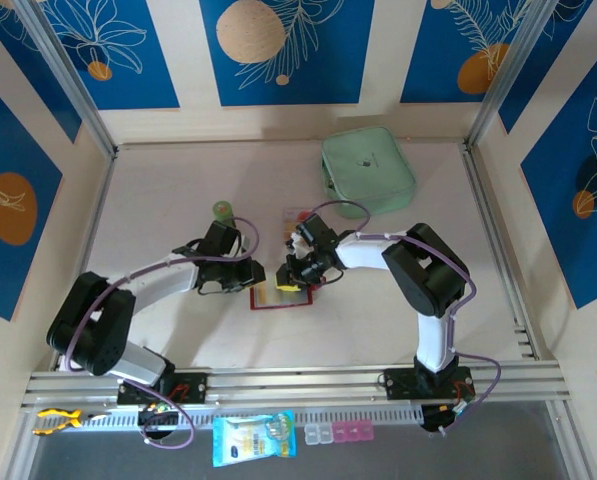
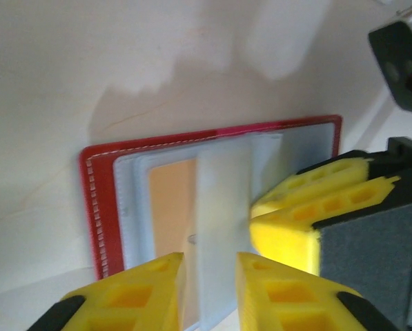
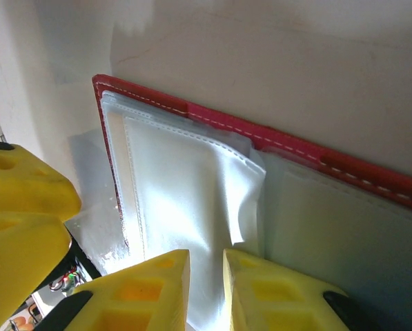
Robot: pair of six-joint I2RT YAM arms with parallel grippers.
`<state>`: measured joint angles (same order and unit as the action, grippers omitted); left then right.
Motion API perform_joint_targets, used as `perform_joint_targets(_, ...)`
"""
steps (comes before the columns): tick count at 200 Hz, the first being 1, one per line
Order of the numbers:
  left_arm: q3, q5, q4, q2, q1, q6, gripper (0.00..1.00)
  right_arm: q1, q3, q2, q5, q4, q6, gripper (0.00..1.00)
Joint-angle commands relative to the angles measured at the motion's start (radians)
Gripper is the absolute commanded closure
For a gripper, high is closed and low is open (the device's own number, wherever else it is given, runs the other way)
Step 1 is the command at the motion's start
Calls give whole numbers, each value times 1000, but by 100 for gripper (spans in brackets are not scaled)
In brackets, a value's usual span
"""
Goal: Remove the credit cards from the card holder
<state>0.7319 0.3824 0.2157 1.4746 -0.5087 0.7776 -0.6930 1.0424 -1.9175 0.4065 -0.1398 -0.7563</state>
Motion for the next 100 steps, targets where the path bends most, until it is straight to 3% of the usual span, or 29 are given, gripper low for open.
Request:
perform_joint_targets(1, -15, 60, -73, 32, -11, 47, 72, 8, -35, 15, 28, 18, -14, 77)
perform_joint_targets(100, -5, 67, -66, 98, -30, 57, 71, 16, -61, 21, 38, 49, -22, 78)
